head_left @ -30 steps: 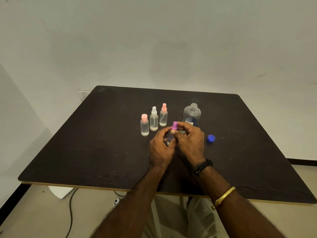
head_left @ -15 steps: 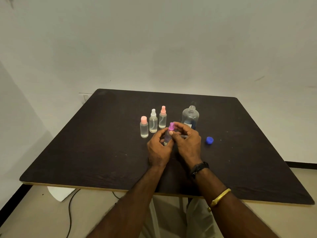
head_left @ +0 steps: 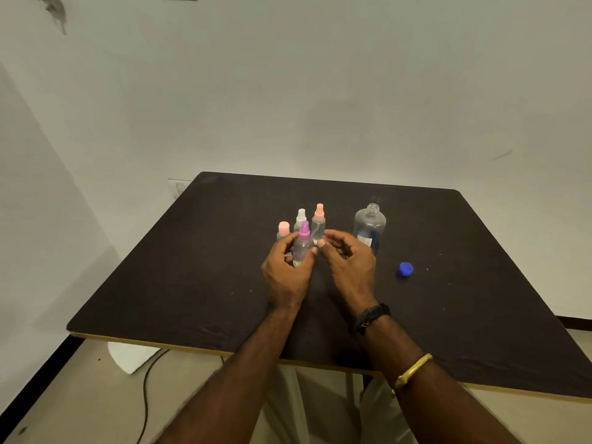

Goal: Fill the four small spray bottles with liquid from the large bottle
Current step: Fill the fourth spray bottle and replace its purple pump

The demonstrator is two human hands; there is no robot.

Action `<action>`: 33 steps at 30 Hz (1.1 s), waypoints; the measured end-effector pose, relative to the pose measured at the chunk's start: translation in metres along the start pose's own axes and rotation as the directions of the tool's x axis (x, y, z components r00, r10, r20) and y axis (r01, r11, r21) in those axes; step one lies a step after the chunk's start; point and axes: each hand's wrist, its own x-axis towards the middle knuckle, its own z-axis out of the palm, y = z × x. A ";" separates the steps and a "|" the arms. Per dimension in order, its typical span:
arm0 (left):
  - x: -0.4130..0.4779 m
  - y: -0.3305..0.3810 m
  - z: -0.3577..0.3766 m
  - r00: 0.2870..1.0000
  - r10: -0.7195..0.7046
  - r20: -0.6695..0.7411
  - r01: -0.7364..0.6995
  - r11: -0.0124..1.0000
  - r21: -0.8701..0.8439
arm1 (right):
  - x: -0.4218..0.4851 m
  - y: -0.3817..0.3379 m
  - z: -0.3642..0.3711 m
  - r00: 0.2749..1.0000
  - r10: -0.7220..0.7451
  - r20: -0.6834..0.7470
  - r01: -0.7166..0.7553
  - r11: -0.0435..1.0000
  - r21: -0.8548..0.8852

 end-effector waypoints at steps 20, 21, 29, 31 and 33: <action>0.019 -0.028 -0.051 0.989 -0.132 -0.068 0.136 0.989 0.062 | -0.016 -0.002 0.046 0.989 0.053 0.135 -0.048 0.998 -0.040; 0.019 -0.028 -0.051 0.989 -0.135 -0.063 0.139 0.988 0.064 | -0.016 -0.002 0.046 0.989 0.057 0.139 -0.051 0.998 -0.040; 0.021 -0.030 -0.051 0.986 -0.169 -0.011 0.169 0.982 0.083 | -0.018 0.001 0.046 0.986 0.067 0.151 -0.059 0.997 -0.056; 0.021 -0.028 -0.052 0.984 -0.181 0.008 0.179 0.981 0.080 | -0.018 0.001 0.047 0.988 0.063 0.143 -0.056 0.997 -0.054; 0.020 -0.028 -0.052 0.983 -0.184 0.021 0.182 0.980 0.079 | -0.019 0.000 0.048 0.988 0.057 0.142 -0.050 0.997 -0.051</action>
